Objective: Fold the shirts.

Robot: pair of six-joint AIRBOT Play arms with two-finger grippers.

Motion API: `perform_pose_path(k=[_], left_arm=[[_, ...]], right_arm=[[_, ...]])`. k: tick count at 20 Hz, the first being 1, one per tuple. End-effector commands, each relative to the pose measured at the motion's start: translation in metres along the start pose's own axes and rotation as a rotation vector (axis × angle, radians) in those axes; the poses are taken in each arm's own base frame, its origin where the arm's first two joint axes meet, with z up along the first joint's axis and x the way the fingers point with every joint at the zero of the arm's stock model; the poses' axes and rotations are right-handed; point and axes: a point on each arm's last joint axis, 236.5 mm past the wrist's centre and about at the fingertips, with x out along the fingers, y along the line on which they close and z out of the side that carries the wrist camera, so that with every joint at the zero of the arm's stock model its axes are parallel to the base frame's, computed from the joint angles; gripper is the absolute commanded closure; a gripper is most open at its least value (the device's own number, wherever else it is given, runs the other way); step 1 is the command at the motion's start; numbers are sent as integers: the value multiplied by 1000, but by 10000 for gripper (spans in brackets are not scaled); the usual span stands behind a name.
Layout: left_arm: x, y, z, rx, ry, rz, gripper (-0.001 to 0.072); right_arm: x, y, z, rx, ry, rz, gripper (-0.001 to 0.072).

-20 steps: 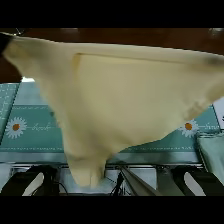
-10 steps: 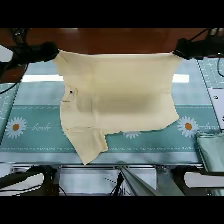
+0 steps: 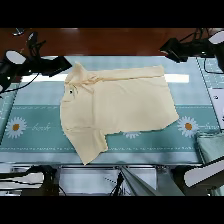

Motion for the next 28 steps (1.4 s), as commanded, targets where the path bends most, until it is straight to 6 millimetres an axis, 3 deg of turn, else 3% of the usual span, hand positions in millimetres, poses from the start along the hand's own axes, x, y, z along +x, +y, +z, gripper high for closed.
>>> perform_pose_path(k=[1,3,4,7,10,12,14,16,23,26,27,28], left_arm=[[-38,37,-64,-64,305,20,5],[-65,55,-116,-169,505,7,6],[-76,63,-142,-220,571,6,7],[-87,84,-193,-274,531,14,7],[-91,99,-237,-371,471,31,6],[-87,99,-262,-444,481,20,6],[-77,94,-270,-502,466,-9,6],[-66,83,-263,-505,398,-78,7],[-49,82,-267,-545,365,-102,9],[-40,63,-283,-435,440,-131,10],[-36,58,-287,-411,463,-134,54],[-33,56,-288,-397,468,-130,431]], right_arm=[[-47,-47,-53,-27,260,-102,79],[-80,-86,-92,33,400,-193,79],[-89,-97,-104,78,396,-199,79],[-96,-124,-146,218,238,-264,86],[-96,-123,-203,235,135,-259,86],[-92,-105,-231,234,114,-184,86],[-90,-90,-244,238,112,-128,86],[-90,-83,-246,243,118,-102,86],[-90,-83,-247,248,119,-100,86],[-90,-84,-246,269,113,-104,86],[-90,-85,-244,276,106,-108,87],[-91,-91,-241,283,88,-128,86]])
